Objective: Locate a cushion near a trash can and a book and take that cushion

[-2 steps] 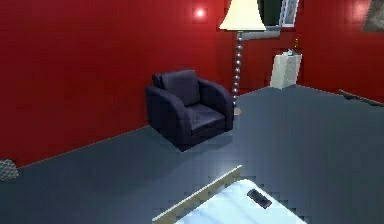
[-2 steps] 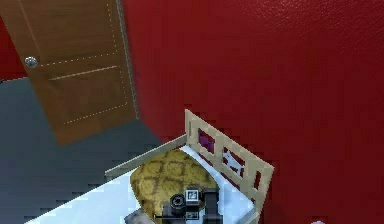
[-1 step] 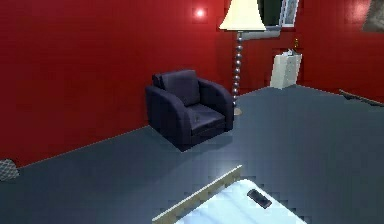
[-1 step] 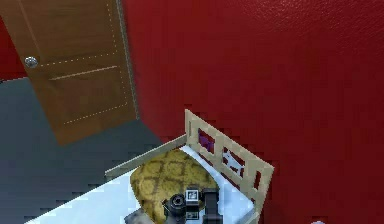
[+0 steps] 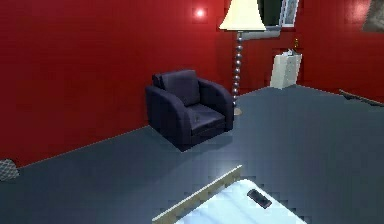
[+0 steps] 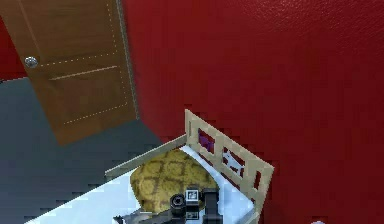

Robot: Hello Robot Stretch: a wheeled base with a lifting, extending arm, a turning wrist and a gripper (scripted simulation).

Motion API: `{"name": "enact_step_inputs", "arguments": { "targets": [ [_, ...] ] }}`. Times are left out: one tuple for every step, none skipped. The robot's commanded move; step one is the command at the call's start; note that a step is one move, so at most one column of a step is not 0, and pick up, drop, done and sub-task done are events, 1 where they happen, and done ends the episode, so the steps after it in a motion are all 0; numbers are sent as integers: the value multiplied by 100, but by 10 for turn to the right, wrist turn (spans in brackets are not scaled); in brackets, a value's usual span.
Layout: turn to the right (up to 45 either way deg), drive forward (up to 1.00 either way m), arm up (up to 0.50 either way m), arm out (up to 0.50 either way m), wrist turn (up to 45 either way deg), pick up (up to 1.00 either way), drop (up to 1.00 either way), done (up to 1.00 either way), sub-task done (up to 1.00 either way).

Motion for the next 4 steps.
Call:
{"name": "enact_step_inputs", "arguments": {
  "targets": [
    [0, 0, 0, 0, 450, 0, 0, 0, 0],
    [0, 0, 0, 0, 150, 0, 0, 0, 0],
    [0, 0, -30, 0, 0, 0, 0, 0, 0],
    [0, 0, 0, 0, 0, 100, 0, 0, 0]
  ]
}}
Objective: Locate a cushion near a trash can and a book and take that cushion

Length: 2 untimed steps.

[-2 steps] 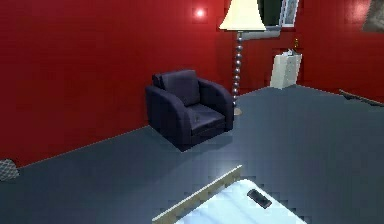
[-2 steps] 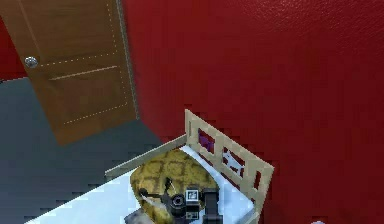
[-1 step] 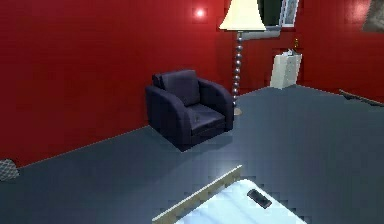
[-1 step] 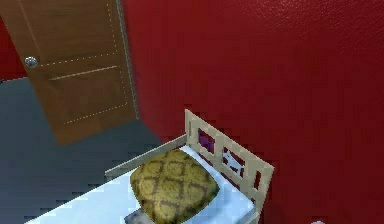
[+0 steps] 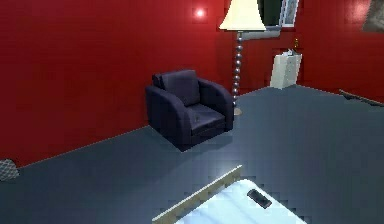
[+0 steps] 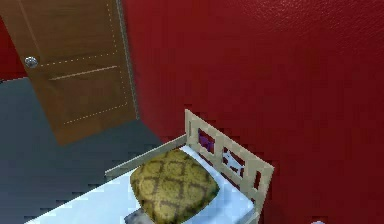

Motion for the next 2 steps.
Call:
{"name": "enact_step_inputs", "arguments": {
  "targets": [
    [0, 0, 10, 0, 0, 0, 0, 0, 0],
    [0, 0, 0, 0, 0, 0, 0, 100, 0]
  ]
}}
